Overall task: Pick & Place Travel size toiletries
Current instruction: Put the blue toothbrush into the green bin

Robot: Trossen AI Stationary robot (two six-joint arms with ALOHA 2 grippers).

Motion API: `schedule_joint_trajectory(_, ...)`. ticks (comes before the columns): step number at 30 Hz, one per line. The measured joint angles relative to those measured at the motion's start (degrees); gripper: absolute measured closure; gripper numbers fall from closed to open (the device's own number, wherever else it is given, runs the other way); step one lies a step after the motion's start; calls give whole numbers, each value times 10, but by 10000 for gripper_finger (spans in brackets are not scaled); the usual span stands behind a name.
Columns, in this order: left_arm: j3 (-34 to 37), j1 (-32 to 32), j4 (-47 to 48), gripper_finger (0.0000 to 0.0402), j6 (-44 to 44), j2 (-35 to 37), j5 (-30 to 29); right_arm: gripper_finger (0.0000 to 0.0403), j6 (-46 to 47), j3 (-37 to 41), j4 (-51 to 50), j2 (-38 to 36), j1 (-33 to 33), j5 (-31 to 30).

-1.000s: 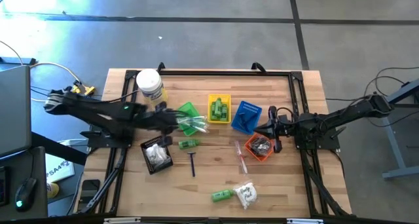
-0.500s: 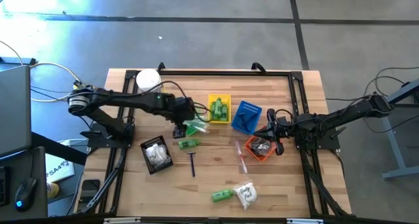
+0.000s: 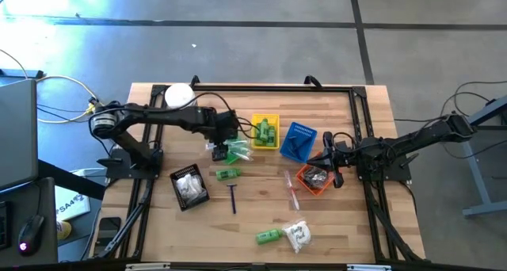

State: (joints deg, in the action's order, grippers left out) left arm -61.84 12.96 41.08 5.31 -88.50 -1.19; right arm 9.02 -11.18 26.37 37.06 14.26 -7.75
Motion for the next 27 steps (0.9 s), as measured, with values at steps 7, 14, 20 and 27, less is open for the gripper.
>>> schedule_joint_trajectory(7,-1,13,-22,158,20,-24,15,400,0,0,0,0,0,0)
schedule_joint_trajectory(14,0,13,-20,187,25,-24,4,400,0,0,4,0,0,0)
schedule_joint_trajectory(20,0,13,-24,282,35,-24,5,400,0,0,5,0,0,0)
schedule_joint_trajectory(27,0,13,-47,386,54,-24,4,400,0,0,4,0,0,0)
